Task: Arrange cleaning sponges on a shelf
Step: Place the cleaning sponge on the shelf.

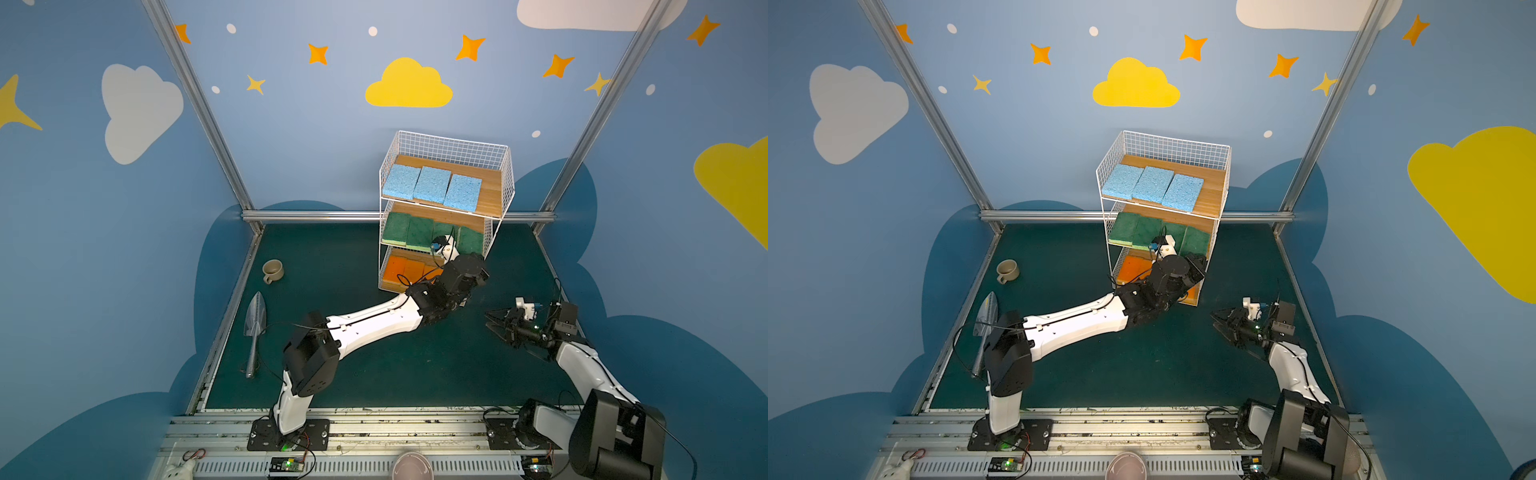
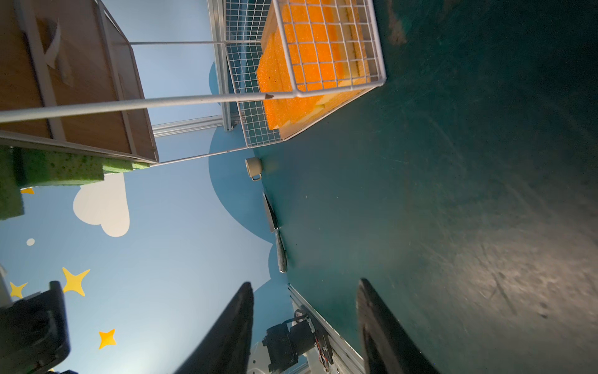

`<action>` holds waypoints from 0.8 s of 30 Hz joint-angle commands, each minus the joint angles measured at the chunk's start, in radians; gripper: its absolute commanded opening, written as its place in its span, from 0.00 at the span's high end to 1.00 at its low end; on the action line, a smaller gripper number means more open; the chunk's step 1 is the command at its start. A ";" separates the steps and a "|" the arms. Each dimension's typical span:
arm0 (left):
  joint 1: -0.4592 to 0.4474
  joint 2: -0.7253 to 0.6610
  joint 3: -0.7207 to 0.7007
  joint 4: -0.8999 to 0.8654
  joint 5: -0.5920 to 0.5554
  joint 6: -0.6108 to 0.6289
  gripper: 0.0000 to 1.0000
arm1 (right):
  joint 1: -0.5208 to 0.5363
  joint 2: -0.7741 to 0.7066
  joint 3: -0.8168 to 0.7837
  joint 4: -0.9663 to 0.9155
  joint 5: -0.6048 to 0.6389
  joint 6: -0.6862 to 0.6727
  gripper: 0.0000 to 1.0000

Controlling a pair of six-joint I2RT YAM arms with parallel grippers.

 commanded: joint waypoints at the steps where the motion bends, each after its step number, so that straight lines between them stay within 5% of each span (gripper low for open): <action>1: 0.002 -0.009 0.062 0.029 0.062 0.110 0.58 | -0.003 -0.028 0.020 -0.036 -0.022 -0.022 0.46; 8: -0.001 -0.139 -0.075 0.078 0.085 0.246 0.20 | 0.018 -0.190 0.017 0.009 0.018 0.109 0.43; 12: -0.004 -0.291 -0.198 0.037 0.096 0.377 0.12 | 0.079 -0.296 0.008 0.119 0.100 0.256 0.42; 14: -0.003 -0.408 -0.290 -0.005 0.079 0.479 0.10 | 0.112 -0.289 0.025 0.153 0.150 0.297 0.50; 17: 0.047 -0.583 -0.459 -0.038 0.053 0.564 0.14 | 0.161 -0.229 0.066 0.151 0.224 0.293 0.83; 20: 0.228 -0.718 -0.596 -0.104 0.207 0.490 0.32 | 0.193 -0.150 0.089 0.208 0.272 0.310 1.00; 22: 0.346 -0.779 -0.698 -0.074 0.292 0.473 0.58 | 0.203 -0.088 0.098 0.287 0.288 0.344 1.00; 24: 0.438 -0.796 -0.758 -0.055 0.340 0.495 0.71 | 0.214 -0.020 0.142 0.312 0.289 0.341 0.88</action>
